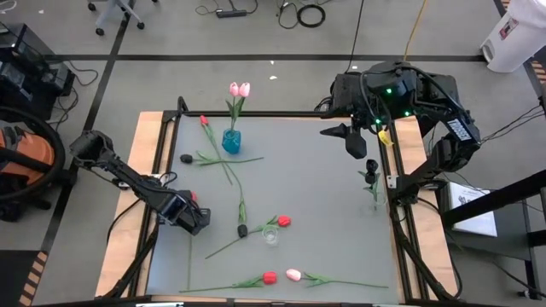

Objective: Sort flowers into vase by color
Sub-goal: Put the red flower into the left transparent vase

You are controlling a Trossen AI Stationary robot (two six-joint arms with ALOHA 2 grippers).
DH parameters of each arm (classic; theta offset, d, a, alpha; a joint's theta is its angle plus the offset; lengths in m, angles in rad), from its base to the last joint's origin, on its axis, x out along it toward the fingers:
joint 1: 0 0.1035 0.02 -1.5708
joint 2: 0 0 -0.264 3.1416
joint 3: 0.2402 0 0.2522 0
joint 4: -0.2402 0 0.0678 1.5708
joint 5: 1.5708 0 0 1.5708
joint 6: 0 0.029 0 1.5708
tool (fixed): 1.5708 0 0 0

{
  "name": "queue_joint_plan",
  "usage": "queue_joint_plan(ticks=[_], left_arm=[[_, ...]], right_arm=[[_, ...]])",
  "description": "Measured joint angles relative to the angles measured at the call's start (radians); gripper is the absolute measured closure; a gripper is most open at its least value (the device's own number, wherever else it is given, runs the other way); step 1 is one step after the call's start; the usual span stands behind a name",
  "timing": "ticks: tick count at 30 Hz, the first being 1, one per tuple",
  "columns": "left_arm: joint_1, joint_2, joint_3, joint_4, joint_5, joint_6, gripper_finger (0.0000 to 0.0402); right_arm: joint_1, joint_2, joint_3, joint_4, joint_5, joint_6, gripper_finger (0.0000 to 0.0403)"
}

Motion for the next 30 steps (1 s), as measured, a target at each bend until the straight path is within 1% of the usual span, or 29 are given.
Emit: queue_joint_plan(ticks=[5,13,15,17,24,30], left_arm=[[0.000,-0.003,-0.029,0.053,-0.007,-0.002,0.0263],[0.000,-0.002,-0.030,0.057,-0.008,0.006,0.0266],[0.000,-0.002,-0.029,0.057,-0.008,0.007,0.0276],[0.000,-0.001,-0.027,0.060,-0.009,0.007,0.0296],[0.000,-0.001,-0.027,0.078,-0.018,0.011,0.0387],[0.000,0.001,-0.020,0.083,-0.027,0.035,0.0390]], right_arm=[[0.000,0.000,0.000,0.000,0.000,0.004,0.0218],[0.000,0.000,0.000,0.001,0.001,0.003,0.0218],[-0.002,0.000,0.000,0.001,0.004,0.003,0.0218],[-0.002,0.000,0.000,0.002,0.005,0.003,0.0218],[-0.003,0.000,0.000,0.024,0.004,0.000,0.0218],[-0.003,0.000,0.000,0.023,0.004,0.000,0.0218]])
